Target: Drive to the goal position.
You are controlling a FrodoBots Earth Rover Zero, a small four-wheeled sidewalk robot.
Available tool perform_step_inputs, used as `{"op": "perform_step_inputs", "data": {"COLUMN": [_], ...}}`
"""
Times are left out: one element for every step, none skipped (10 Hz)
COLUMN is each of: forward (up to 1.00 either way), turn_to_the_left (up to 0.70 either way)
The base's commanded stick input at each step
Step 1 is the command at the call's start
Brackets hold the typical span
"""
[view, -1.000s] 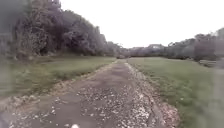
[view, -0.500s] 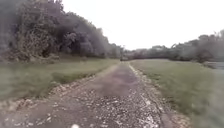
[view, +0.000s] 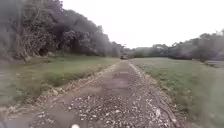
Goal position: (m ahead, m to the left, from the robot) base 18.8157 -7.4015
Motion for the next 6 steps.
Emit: {"op": "perform_step_inputs", "data": {"forward": [0.75,0.85,0.85,1.0,1.0,1.0], "turn_to_the_left": [0.0,0.0,0.0,0.0,0.0,0.0]}}
